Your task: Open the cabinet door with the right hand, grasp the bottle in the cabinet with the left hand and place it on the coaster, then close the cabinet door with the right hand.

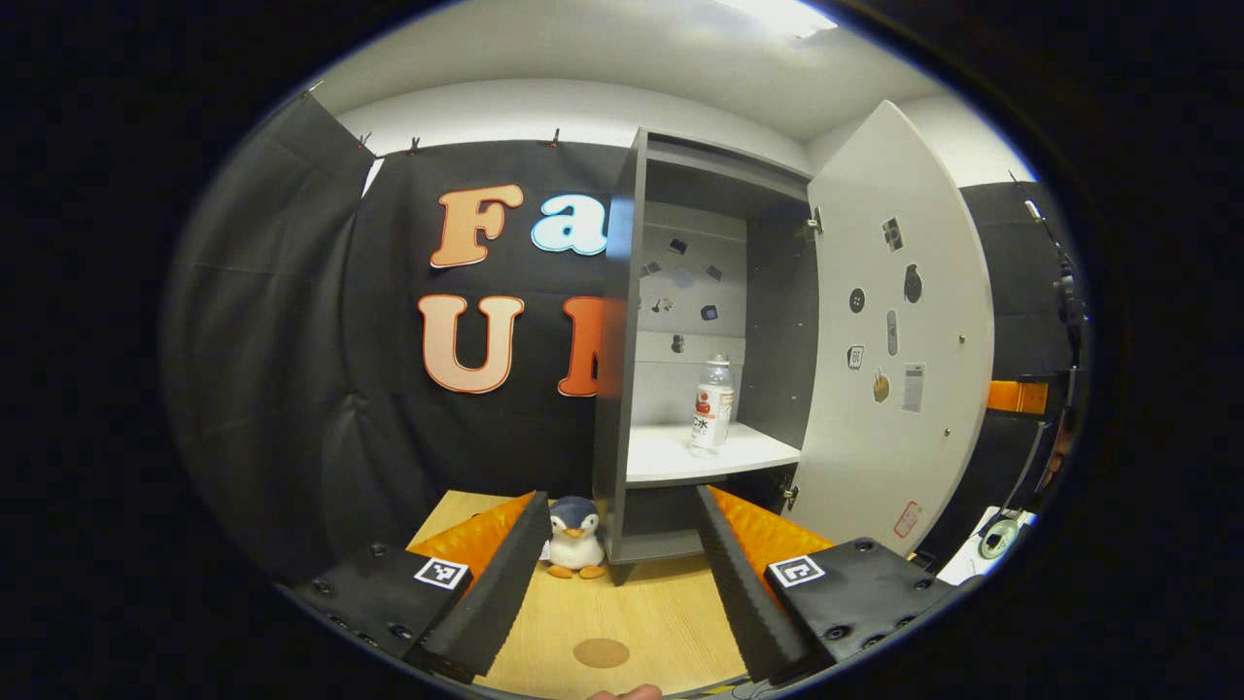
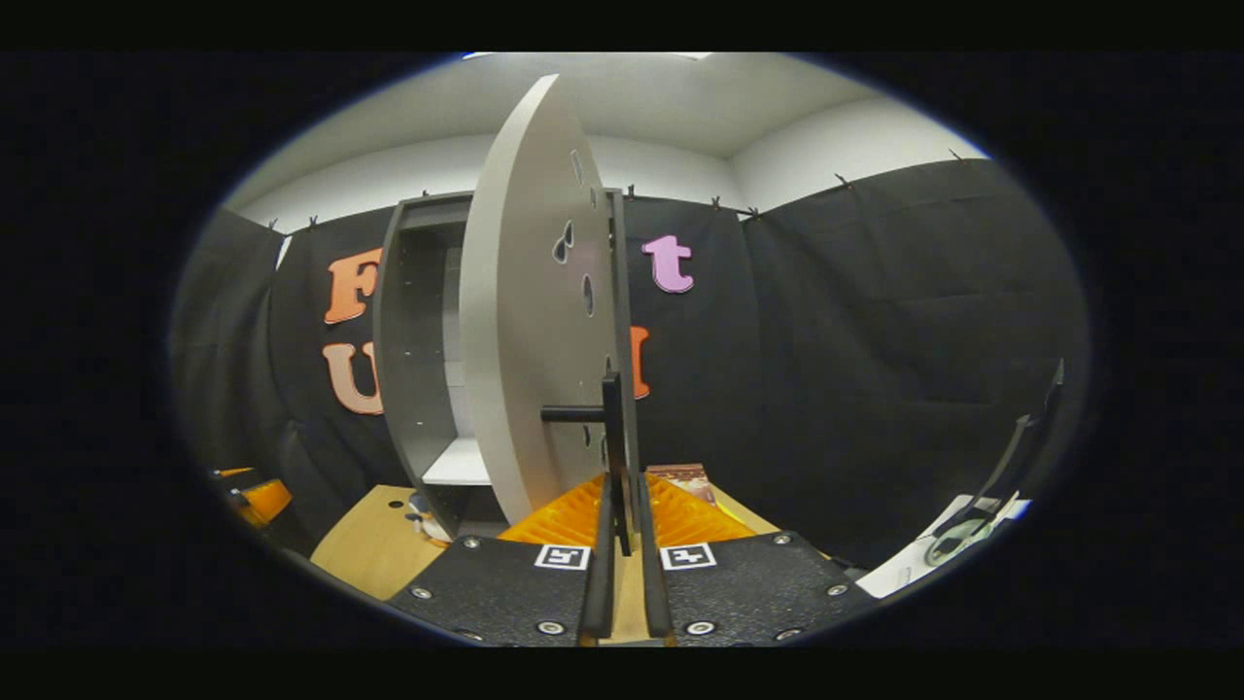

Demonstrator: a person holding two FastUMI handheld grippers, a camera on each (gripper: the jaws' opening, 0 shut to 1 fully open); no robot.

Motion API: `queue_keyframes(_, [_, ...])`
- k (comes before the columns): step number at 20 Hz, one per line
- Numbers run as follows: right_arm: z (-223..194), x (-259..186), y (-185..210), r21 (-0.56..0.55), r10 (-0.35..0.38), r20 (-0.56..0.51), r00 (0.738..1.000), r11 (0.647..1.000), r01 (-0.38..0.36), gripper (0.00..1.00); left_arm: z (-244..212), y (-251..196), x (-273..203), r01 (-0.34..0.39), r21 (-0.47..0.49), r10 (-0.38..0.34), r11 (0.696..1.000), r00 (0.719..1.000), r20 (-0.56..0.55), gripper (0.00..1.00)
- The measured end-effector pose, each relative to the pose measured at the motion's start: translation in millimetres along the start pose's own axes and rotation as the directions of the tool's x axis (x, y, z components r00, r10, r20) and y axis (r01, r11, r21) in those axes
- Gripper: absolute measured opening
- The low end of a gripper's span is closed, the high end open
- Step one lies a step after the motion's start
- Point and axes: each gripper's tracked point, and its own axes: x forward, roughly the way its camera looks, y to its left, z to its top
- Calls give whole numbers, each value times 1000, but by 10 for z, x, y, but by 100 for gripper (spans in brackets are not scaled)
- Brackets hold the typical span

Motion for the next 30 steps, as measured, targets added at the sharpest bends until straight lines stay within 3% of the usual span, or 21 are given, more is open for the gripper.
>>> queue_keyframes(1, [62,17,-88,-5,10,18,1000,1000,-10,14,5,-75,30,0,6,0,1000,1000,1,94])
queue_keyframes(2, [74,51,-201,-14,22,22,1000,1000,-21,10,16,-151,57,0,11,0,1000,1000,5,96])
queue_keyframes(3, [70,71,-305,-8,38,22,999,999,-37,14,20,-235,93,5,14,-5,1000,1000,6,96])
queue_keyframes(4, [92,90,-401,16,57,28,998,998,-57,5,18,-316,111,9,19,-9,1000,1000,8,96])
queue_keyframes(8, [77,178,-776,56,136,29,990,989,-137,0,23,-553,232,17,28,-18,999,1000,15,94])
queue_keyframes(9, [79,209,-846,52,153,27,988,987,-154,4,21,-602,269,17,29,-17,999,1000,14,94])
queue_keyframes(12, [91,227,-898,69,202,28,979,977,-203,0,-13,-700,404,12,34,-12,999,1000,6,96])
queue_keyframes(13, [102,251,-919,79,218,30,975,972,-220,5,-25,-718,456,9,32,-9,999,1000,2,94])
queue_keyframes(14, [91,267,-928,86,229,30,973,969,-231,0,-37,-739,503,8,31,-8,999,1000,0,96])
queue_keyframes(15, [85,275,-930,91,239,28,971,966,-240,7,-30,-754,564,6,35,-6,999,1000,1,96])
queue_keyframes(16, [86,284,-946,88,244,32,969,965,-246,5,-35,-764,636,5,38,-6,999,1000,5,94])
queue_keyframes(17, [89,286,-958,90,246,34,969,964,-249,10,-18,-780,705,1,38,-1,999,1000,14,96])
queue_keyframes(18, [79,280,-952,93,246,35,969,964,-248,6,-18,-802,769,-3,40,2,999,1000,16,99])
queue_keyframes(21, [54,191,-970,77,227,20,974,971,-227,5,93,-900,1066,-3,65,0,998,999,39,96])
queue_keyframes(22, [27,153,-1001,76,204,7,979,976,-204,14,119,-948,1162,8,65,-11,998,999,48,96])
queue_keyframes(23, [-2,95,-1005,79,187,-5,982,979,-186,5,152,-1002,1264,20,58,-23,998,998,56,94])
queue_keyframes(24, [12,35,-991,74,170,0,985,983,-170,14,156,-1071,1367,33,50,-36,998,998,58,94])
queue_keyframes(26, [67,-106,-1027,54,114,17,993,992,-115,5,199,-1191,1589,60,34,-62,998,996,68,96])
queue_keyframes(27, [119,-172,-1046,47,87,30,996,995,-89,14,202,-1254,1705,72,31,-74,997,995,70,96])
queue_keyframes(29, [224,-337,-1022,44,42,65,997,998,-45,5,244,-1327,1940,87,43,-90,995,993,77,94])
queue_keyframes(30, [290,-425,-963,53,33,84,996,998,-38,5,252,-1382,2041,97,49,-101,994,991,84,96])
